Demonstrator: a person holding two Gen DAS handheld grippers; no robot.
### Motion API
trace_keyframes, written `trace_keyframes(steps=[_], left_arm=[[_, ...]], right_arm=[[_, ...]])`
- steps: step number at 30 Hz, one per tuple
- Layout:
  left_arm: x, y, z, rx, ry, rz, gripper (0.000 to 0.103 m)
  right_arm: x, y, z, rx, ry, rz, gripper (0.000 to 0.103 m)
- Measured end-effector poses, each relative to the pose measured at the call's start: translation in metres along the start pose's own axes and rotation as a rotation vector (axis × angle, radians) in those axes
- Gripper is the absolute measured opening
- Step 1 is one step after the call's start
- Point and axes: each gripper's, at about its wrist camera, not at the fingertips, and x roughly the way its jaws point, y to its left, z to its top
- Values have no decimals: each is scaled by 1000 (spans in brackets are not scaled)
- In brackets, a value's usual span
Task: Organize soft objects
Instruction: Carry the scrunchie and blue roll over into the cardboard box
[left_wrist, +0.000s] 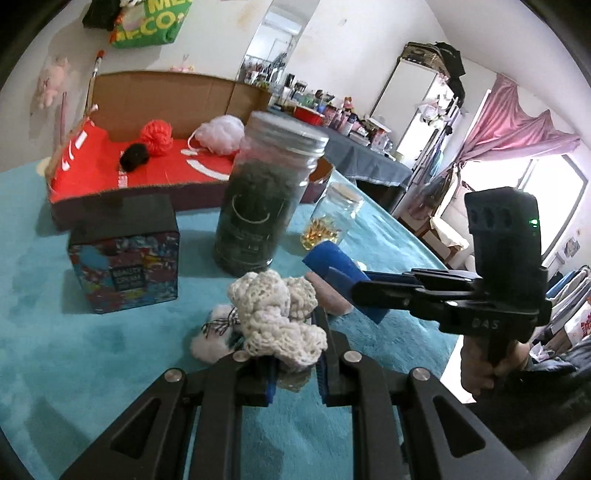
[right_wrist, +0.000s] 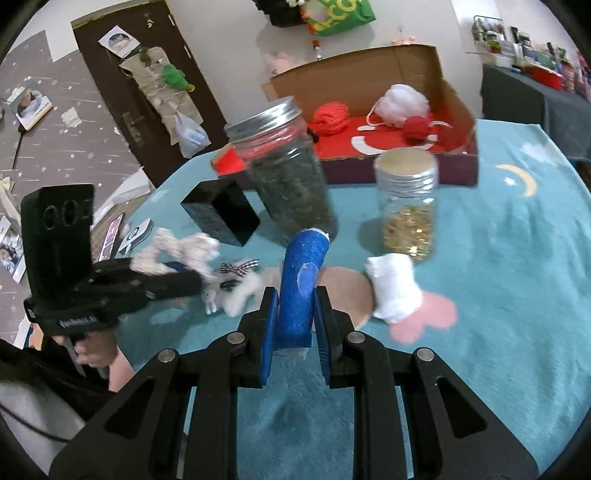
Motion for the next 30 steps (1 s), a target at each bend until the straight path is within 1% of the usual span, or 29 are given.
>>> trace_keyframes(steps=[5,12,18,23,30], left_arm=[[3,6,2,-21,5,16,17],[-8,15,-1,-37,-7,46,17],[-23,27,-3,-64,-29,76,17],[-39,37,-7,-80,-44,117,17],[-60,63,-7,-120,-52,183,17]], right_arm=[[4,-3,1,5,14,-4,19],[-1,-14,-1,25,11,-13,19],[-9,-22,-3,37,9,-41,19],[-20,-32,-5,57,1,-62,19],[-35,-49,-3,77,-17,-102,19]])
